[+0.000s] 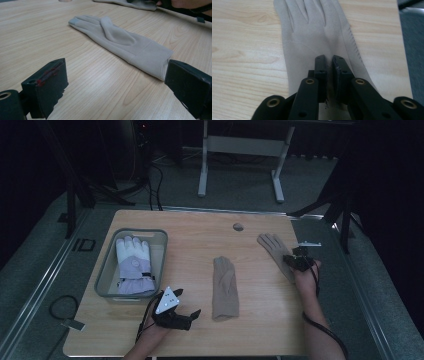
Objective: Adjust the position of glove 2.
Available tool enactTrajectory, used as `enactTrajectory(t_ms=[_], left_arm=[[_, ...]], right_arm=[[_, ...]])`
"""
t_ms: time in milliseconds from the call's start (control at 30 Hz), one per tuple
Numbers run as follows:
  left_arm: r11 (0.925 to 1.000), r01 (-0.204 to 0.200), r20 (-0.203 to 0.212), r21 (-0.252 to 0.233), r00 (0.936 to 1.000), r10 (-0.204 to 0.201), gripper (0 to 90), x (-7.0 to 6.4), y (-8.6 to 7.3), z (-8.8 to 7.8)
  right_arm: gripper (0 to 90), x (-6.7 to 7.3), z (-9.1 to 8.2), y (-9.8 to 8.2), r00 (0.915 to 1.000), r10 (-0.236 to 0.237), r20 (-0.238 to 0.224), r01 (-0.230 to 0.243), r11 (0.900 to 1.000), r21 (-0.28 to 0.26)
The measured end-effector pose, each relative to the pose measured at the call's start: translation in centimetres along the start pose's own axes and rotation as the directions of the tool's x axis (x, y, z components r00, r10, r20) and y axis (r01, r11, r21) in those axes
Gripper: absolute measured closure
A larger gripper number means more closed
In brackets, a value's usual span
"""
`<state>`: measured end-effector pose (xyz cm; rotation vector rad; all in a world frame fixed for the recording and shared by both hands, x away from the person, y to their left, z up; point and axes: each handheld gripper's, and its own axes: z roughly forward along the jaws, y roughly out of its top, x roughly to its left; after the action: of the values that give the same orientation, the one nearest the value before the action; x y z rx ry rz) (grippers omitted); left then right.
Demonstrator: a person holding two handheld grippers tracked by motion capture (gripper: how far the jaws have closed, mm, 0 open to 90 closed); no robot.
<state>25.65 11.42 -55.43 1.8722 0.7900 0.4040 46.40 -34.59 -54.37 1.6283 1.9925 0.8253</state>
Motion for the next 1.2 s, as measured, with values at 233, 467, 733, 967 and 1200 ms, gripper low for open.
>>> enactTrajectory(t_ms=[233,467,733,967,1200], left_arm=[[1.0000,0.003,-0.002,-0.004,1.0000,-0.003,4.7,0.1,0.1,-0.1],[0.9998,-0.004,-0.002,-0.018,1.0000,0.004,4.6,-0.1,0.3,-0.3],[0.9997,0.002,-0.001,-0.025,1.0000,-0.002,4.7,0.0,0.4,-0.4],[0.9995,-0.001,0.000,-0.031,1.0000,0.001,4.7,-0.1,0.5,-0.5],[0.9995,-0.010,0.001,-0.030,1.0000,0.010,4.6,-0.1,0.5,-0.5]], right_arm=[[83.9,2.0,-2.4,-0.8,0.9939,0.098,0.050,-0.097,0.995,-0.032],[83.9,4.9,-6.1,-2.4,0.9894,0.138,0.047,-0.133,0.987,-0.088],[83.7,6.6,-8.5,-5.0,0.9835,0.180,0.019,-0.177,0.979,-0.100],[83.2,9.0,-8.1,-8.1,0.9936,0.110,0.026,-0.109,0.994,-0.024],[78.2,9.3,-7.4,-8.5,0.9959,0.089,0.016,-0.089,0.996,-0.006]])
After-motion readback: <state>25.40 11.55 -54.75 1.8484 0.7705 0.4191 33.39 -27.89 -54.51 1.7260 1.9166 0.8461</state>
